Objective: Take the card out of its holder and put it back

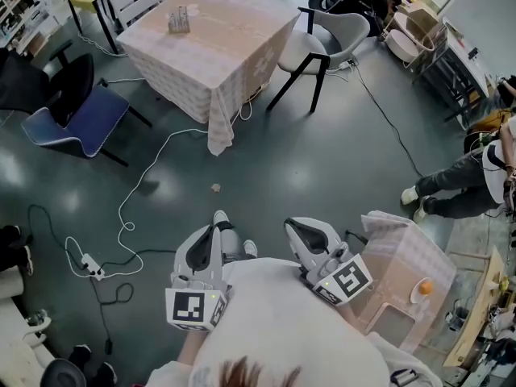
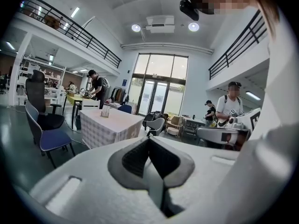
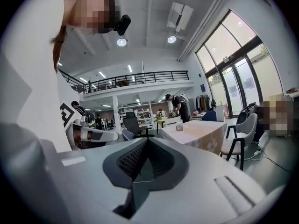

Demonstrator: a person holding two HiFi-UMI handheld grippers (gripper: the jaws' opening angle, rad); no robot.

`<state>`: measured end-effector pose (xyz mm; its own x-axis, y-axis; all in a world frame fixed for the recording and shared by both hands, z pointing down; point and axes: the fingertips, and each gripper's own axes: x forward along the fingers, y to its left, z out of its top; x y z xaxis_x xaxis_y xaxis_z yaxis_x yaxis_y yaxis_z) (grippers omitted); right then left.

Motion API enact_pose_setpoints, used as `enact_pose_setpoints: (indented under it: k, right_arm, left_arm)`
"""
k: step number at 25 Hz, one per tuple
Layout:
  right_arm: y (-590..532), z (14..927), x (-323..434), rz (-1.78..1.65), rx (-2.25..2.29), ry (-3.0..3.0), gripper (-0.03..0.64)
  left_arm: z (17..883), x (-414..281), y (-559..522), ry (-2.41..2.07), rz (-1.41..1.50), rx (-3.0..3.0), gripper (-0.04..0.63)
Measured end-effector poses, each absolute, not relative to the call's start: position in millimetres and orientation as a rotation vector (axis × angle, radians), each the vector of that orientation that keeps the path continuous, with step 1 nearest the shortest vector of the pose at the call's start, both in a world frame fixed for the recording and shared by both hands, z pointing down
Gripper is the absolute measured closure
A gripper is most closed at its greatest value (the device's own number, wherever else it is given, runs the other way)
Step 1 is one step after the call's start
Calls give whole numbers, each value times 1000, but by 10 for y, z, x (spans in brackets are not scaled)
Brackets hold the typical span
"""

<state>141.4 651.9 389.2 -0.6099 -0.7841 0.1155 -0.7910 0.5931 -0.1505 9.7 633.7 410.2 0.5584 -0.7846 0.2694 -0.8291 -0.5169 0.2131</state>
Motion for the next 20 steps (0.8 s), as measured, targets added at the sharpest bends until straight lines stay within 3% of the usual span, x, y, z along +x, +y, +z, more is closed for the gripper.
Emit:
enact_pose_setpoints:
  k: [20]
  right_arm:
    - [4969, 3871, 503, 347, 1324, -2776, 618]
  left_arm:
    - [3989, -724, 4849, -1366, 248, 2505, 595]
